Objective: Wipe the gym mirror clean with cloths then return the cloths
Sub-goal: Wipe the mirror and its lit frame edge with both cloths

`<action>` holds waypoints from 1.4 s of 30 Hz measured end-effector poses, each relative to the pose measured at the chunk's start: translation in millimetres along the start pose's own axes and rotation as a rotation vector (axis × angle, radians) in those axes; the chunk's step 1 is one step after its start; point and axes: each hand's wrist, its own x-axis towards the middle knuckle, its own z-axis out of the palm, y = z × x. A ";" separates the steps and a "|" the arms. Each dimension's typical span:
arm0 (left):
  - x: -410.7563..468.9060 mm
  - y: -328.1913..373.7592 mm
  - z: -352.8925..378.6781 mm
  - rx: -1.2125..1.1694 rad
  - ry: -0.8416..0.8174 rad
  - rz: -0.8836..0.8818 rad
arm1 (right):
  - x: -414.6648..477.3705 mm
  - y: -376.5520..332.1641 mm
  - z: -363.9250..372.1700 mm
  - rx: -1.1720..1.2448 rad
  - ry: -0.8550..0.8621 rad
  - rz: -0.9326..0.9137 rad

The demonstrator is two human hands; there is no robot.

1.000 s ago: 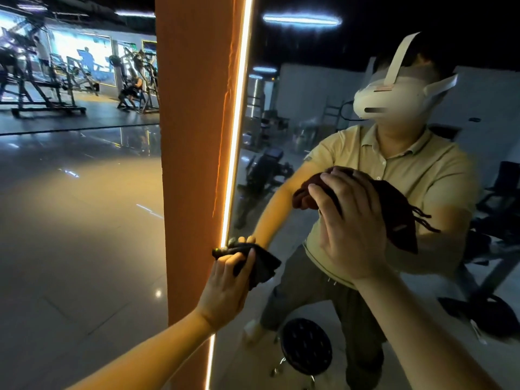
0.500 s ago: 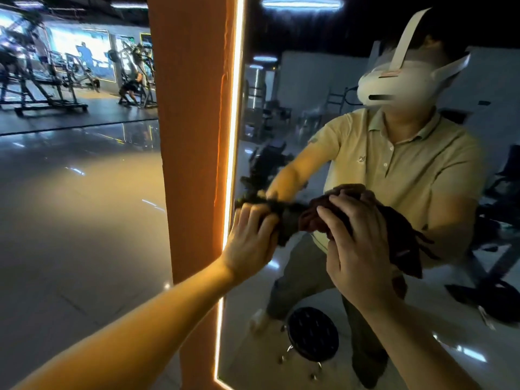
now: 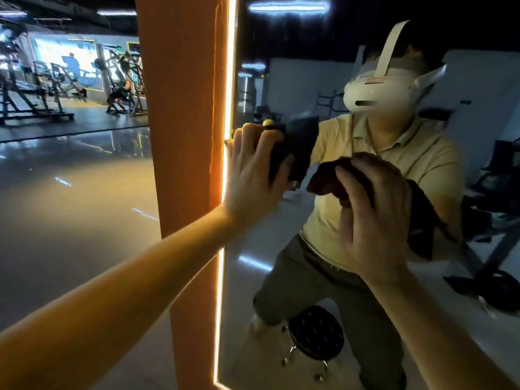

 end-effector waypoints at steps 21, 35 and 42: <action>-115.4 19.3 43.1 0.055 0.011 0.197 | -81.2 -0.4 26.3 -0.100 0.355 0.105; -166.3 -38.1 24.2 0.187 -0.002 0.132 | -153.7 -25.8 74.2 -0.204 0.200 -0.080; -298.7 -44.4 37.2 0.177 -0.206 0.509 | -156.6 -28.7 78.6 -0.255 0.263 -0.044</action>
